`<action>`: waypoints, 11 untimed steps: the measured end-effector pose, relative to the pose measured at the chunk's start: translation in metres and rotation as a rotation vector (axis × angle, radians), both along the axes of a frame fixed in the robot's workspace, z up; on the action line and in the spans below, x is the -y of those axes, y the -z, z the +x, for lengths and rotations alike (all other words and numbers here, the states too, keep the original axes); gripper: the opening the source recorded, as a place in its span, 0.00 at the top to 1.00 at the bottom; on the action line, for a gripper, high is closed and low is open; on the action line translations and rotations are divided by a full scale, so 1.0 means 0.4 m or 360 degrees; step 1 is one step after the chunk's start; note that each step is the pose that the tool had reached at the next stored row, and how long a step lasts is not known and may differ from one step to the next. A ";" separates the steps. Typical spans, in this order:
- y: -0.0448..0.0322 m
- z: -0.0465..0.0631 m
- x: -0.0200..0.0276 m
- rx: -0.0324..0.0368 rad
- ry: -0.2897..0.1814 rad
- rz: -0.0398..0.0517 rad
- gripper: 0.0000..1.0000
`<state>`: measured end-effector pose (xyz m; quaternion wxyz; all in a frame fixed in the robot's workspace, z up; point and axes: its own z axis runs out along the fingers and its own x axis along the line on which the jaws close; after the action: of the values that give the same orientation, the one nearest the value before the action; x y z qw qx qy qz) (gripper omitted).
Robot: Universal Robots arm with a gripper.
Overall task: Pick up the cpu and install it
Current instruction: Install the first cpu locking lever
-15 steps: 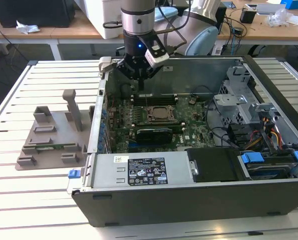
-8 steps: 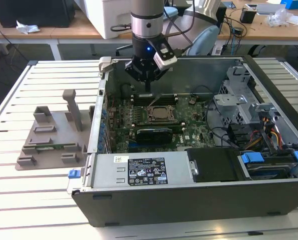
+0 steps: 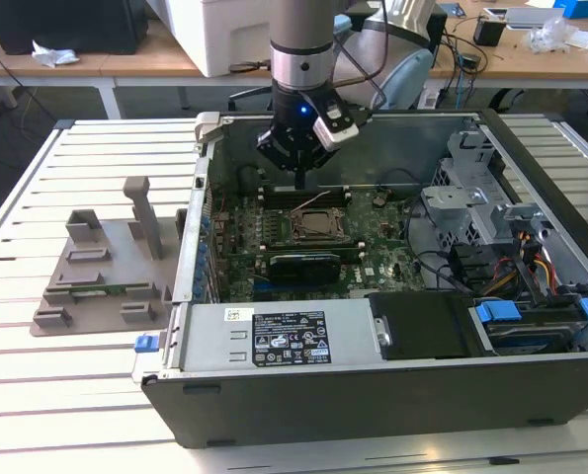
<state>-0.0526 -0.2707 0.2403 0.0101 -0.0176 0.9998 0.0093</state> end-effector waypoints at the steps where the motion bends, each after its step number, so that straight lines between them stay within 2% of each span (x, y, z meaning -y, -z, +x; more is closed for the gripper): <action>1: 0.007 0.002 0.000 0.0000 -0.0002 -0.0001 0.89; 2: 0.019 0.006 0.000 0.0000 -0.0004 -0.0002 0.89; 5: 0.033 0.012 0.000 -0.0001 -0.0005 -0.0003 0.89; 11: 0.047 0.026 0.003 -0.0001 -0.0005 -0.0003 0.89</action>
<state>-0.0421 -0.2717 0.2216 0.0098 -0.0191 0.9997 0.0083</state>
